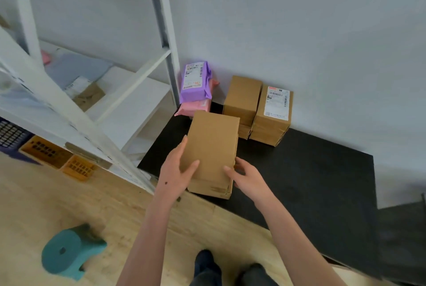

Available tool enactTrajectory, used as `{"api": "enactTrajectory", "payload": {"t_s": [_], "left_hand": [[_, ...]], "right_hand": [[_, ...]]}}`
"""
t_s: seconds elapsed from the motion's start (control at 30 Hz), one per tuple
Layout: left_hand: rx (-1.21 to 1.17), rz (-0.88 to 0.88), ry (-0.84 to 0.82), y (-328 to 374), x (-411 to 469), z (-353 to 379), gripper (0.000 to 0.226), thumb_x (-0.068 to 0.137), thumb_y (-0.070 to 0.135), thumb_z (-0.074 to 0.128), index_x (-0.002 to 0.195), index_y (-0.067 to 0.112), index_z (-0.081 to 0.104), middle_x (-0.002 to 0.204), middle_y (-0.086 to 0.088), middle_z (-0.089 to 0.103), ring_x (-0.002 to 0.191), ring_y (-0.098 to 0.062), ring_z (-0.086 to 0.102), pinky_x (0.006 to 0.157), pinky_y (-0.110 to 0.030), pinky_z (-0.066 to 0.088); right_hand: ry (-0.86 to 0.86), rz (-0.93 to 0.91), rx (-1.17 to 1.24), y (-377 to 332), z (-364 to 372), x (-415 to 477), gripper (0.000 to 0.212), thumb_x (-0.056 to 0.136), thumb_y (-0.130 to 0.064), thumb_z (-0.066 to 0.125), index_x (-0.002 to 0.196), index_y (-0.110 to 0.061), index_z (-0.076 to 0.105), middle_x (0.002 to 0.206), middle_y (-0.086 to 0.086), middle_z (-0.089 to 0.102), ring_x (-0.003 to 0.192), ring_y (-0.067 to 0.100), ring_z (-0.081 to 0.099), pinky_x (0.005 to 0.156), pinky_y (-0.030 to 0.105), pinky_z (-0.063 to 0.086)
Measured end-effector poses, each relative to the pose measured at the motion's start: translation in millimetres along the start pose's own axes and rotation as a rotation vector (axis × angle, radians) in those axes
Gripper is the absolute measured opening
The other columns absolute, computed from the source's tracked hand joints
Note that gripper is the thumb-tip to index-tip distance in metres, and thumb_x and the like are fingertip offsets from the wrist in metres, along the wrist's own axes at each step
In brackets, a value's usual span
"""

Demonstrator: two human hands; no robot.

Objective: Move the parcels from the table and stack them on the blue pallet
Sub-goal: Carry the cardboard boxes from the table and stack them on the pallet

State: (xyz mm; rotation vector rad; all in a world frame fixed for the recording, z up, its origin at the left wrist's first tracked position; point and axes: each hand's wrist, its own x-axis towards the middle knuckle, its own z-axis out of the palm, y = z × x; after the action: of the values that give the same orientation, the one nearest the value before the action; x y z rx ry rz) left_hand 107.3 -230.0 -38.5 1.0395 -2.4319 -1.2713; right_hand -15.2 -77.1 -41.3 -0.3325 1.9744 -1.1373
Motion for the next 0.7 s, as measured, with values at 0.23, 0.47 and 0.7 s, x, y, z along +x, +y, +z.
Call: {"api": "enactTrajectory", "payload": {"t_s": [0.23, 0.47, 0.7], "left_hand": [[-0.263, -0.275, -0.130, -23, 10, 0, 0.065, 0.086, 0.046, 0.059, 0.143, 0.026, 0.036, 0.132, 0.002, 0.052, 0.115, -0.015, 0.052, 0.088, -0.027, 0.046], [-0.497, -0.276, -0.134, -15, 10, -9, 0.056, 0.085, 0.045, 0.059, 0.138, 0.033, 0.043, 0.127, 0.006, 0.055, 0.115, -0.016, 0.052, 0.101, -0.048, 0.043], [-0.513, -0.122, -0.187, 15, 8, -5, 0.069, 0.067, 0.052, 0.070, 0.131, 0.040, 0.048, 0.128, 0.013, 0.053, 0.108, -0.005, 0.055, 0.076, -0.021, 0.053]], "right_hand": [[0.024, 0.105, 0.136, 3, 11, 7, 0.063, 0.089, -0.036, 0.062, 0.145, -0.023, 0.037, 0.113, -0.014, 0.052, 0.116, 0.014, 0.052, 0.104, 0.043, 0.045], [0.003, 0.148, 0.301, -7, -1, 13, 0.052, 0.092, -0.024, 0.061, 0.141, -0.021, 0.043, 0.109, -0.011, 0.059, 0.107, 0.015, 0.058, 0.093, 0.039, 0.052], [-0.051, 0.143, 0.619, 9, -38, 6, 0.045, 0.094, -0.016, 0.056, 0.138, -0.018, 0.045, 0.124, -0.002, 0.060, 0.113, 0.019, 0.057, 0.084, 0.035, 0.053]]}}
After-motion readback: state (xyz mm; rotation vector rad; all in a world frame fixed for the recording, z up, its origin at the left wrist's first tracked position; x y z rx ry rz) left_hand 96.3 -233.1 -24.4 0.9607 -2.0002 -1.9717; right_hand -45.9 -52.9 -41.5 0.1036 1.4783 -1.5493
